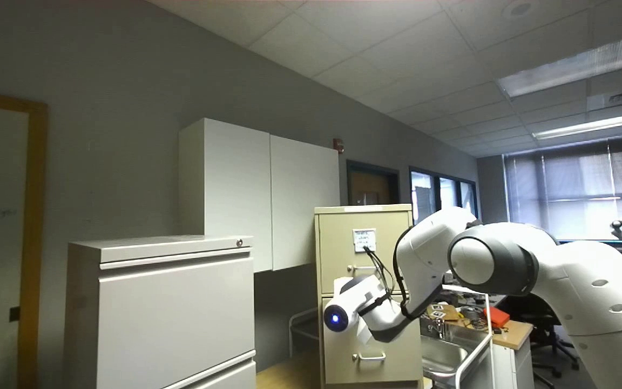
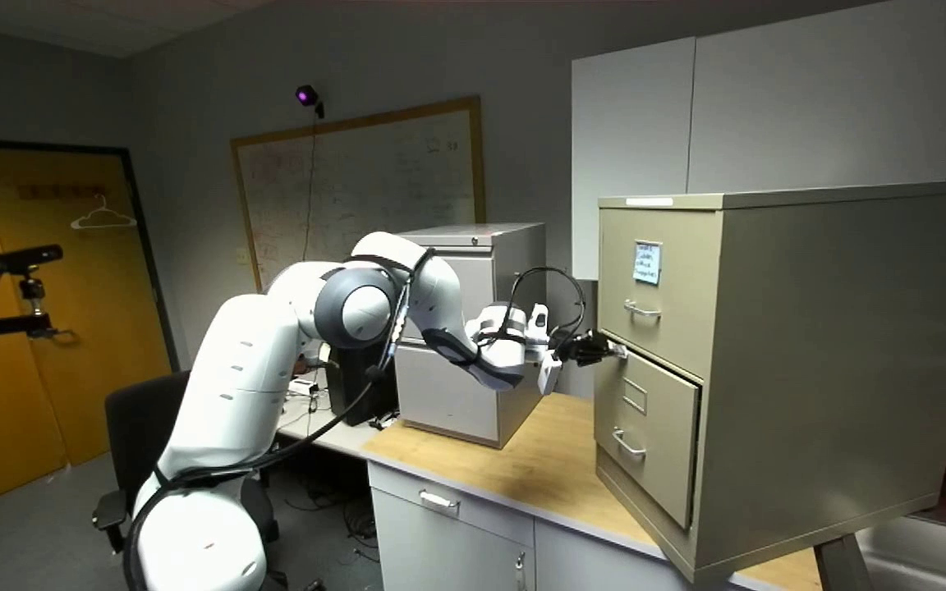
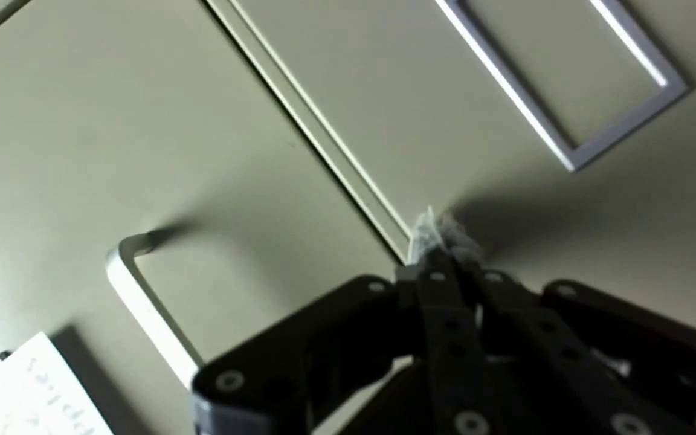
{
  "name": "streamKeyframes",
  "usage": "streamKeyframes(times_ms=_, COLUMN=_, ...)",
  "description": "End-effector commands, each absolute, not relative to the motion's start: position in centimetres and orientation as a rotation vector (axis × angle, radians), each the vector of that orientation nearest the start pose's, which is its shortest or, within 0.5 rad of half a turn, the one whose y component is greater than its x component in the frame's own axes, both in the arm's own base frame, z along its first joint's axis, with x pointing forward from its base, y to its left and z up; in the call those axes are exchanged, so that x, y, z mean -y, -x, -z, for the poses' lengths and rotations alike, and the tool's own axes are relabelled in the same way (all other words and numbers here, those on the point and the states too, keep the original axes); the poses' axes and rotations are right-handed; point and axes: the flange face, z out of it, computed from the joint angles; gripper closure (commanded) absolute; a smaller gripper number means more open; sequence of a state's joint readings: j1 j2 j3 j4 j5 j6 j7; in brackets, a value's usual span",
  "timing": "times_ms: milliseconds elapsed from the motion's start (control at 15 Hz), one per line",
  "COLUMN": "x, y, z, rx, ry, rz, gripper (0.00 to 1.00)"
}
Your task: Close the bottom drawer of the right cabinet
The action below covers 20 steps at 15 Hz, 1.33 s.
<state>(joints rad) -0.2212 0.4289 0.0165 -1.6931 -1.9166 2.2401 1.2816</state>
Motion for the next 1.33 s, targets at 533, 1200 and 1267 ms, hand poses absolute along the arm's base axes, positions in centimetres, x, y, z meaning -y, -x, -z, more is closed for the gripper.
streamKeyframes(times_ms=533, x=23.5, y=-72.6, z=-47.4, rx=0.504, ry=-1.755, rz=-0.998, gripper=1.00)
streamKeyframes(times_ms=1200, x=17.9, y=-71.5, z=-43.9, rx=0.833, ry=-2.333, rz=-1.013, gripper=1.00)
streamKeyframes(times_ms=1267, x=18.0, y=-71.8, z=-43.6, rx=0.834, ry=-2.366, rz=-1.032, gripper=1.00)
